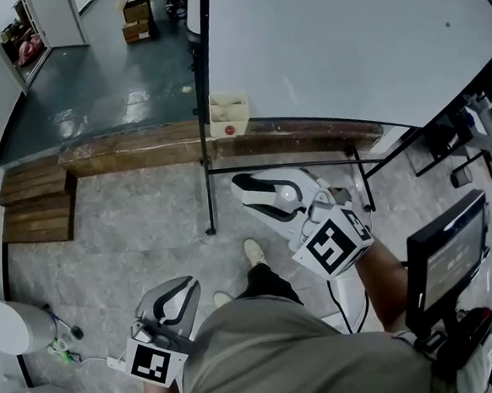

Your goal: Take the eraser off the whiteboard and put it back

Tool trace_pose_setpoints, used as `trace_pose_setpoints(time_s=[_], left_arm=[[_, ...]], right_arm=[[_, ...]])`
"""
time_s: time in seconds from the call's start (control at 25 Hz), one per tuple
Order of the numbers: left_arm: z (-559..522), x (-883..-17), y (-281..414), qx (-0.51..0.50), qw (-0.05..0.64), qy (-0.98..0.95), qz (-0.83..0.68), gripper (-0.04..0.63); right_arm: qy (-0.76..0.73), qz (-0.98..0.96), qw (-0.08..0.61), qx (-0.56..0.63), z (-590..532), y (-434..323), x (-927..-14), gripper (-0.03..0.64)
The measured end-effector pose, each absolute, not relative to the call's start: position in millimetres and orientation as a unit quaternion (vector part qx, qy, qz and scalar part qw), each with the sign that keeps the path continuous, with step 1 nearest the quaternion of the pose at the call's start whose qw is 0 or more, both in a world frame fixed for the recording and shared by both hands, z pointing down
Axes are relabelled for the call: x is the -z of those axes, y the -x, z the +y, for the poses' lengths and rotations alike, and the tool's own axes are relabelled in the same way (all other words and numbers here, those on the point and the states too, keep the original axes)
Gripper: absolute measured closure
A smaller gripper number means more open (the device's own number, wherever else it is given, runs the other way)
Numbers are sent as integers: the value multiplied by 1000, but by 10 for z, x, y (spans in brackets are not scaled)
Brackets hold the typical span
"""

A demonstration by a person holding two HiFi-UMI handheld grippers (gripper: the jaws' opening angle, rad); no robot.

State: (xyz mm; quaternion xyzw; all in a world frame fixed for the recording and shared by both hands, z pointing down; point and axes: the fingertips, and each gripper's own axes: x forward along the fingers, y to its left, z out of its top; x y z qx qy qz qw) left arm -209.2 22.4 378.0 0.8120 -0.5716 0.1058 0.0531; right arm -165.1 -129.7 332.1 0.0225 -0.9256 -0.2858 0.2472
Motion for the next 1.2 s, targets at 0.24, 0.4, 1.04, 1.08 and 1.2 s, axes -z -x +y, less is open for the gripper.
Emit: trace_pose_setpoints(time_s=[0.24,0.4,1.04,1.08,1.2], left_arm=[[231,-3768,2099,-109,48,-814,-569,557],[129,-3784,2111,-108,47,-810,-574,558],[-337,-3702,2182,-102,42,-800,-590,557],[-407,-3690,2182,-101,41,-799,-591,557],[-615,-3665,2183,-99,41,-798,-593,557]], right_arm=[[-24,-924,248,290,-1242,1637,-3262,465],[-25,-924,248,290,-1362,1625,-3261,465],[-19,-925,241,292,-1869,1676,-3247,465],[-18,-926,239,293,-1937,1681,-3236,465],[-15,-926,238,293,-2148,1693,-3226,465]])
